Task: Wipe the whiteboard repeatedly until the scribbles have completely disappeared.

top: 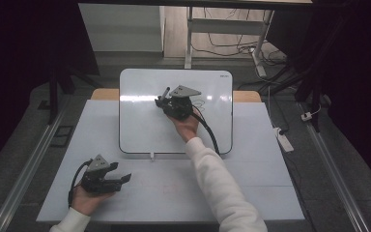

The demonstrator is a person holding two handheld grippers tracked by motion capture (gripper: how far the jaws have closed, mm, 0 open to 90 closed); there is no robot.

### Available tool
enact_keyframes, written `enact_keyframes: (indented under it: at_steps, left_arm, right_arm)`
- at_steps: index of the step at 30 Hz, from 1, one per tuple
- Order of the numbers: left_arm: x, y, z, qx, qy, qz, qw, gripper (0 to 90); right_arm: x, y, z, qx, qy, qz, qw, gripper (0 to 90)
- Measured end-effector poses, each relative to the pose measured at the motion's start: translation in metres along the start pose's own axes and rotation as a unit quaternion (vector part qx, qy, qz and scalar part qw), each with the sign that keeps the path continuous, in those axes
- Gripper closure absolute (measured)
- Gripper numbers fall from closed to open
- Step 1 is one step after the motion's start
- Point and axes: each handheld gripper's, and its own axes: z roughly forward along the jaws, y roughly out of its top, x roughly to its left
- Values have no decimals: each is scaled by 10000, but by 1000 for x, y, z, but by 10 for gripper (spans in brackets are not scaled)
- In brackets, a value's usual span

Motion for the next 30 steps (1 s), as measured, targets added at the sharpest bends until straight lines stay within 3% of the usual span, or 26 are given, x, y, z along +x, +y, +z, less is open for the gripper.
enact_keyframes:
  at_steps: [1,4,6,7,8,9,10,11,12,13,14,15,16,17,18,19,20,21,22,23,24,25,26,28,30]
  left_arm:
    - [0,0,-1,-3,0,9,10000,290]
    - [-1,0,-1,-22,-1,9,10000,290]
    - [0,0,-1,-20,-2,0,10000,290]
    - [0,0,-1,-19,-4,-8,10000,290]
    - [0,0,-1,-9,2,-10,10000,290]
    - [0,-1,-2,-4,8,-8,10000,290]
    - [0,-1,-2,-6,8,8,10000,290]
    - [-1,-1,-2,-18,17,8,10000,290]
    - [-1,0,-2,-14,9,17,10000,290]
    - [-2,0,-2,-18,8,26,10000,290]
    - [-2,0,-2,-19,1,26,10000,290]
    - [-1,0,-1,-14,4,21,10000,290]
    - [-1,0,-1,-10,3,13,10000,290]
    - [0,0,-1,-9,13,4,10000,290]
    - [0,0,-2,-12,15,-3,10000,290]
    - [0,0,-2,-15,17,5,10000,290]
    - [-1,-1,-2,-27,28,8,10000,290]
    - [-1,-1,-2,-35,22,21,10000,290]
    - [-2,0,-2,-38,23,30,10000,290]
    - [-1,0,-2,-36,20,28,10000,290]
    - [-1,0,-1,-23,8,26,10000,290]
    - [-1,1,-1,-15,6,22,10000,290]
    - [0,1,0,-7,10,16,10000,290]
    - [0,1,0,-21,11,19,10000,290]
    - [-1,0,-1,-30,16,31,10000,290]
  right_arm:
    - [-10,4,-7,-232,-344,312,9987,780]
    - [-13,3,-9,-318,-385,473,9976,780]
    - [-1,-4,-2,-109,-64,307,9994,780]
    - [14,-10,2,150,156,-162,9996,780]
    - [13,-10,0,169,137,-185,9996,780]
    - [7,-8,-3,71,50,-46,10000,780]
    - [-1,-5,-9,-79,-188,131,9997,780]
    - [-1,-5,-9,-79,-188,131,9997,780]
    - [-7,-4,-13,-204,-365,306,9987,780]
    - [-10,-4,-15,-267,-382,415,9981,780]
    - [-1,-9,-10,-163,-159,356,9991,780]
    - [-1,-9,-10,-163,-159,356,9991,780]
    - [9,-13,-5,-24,1,133,9999,780]
    - [15,-15,-3,93,37,-135,9999,780]
    - [14,-14,-5,107,-9,-230,9997,781]
    - [0,-10,-14,-140,-321,114,9993,780]
    - [0,-10,-14,-140,-321,114,9993,780]
    - [-8,-8,-20,-294,-575,291,9975,780]
    - [-14,-7,-24,-382,-661,429,9962,780]
    - [-9,-10,-21,-357,-555,475,9967,780]
    - [-9,-10,-21,-357,-555,475,9967,780]
    - [0,-14,-16,-213,-349,281,9988,780]
    - [15,-18,-10,68,-144,-180,9997,780]
    - [12,-17,-12,79,-126,-174,9997,780]
    - [-6,-12,-25,-185,-498,228,9983,780]
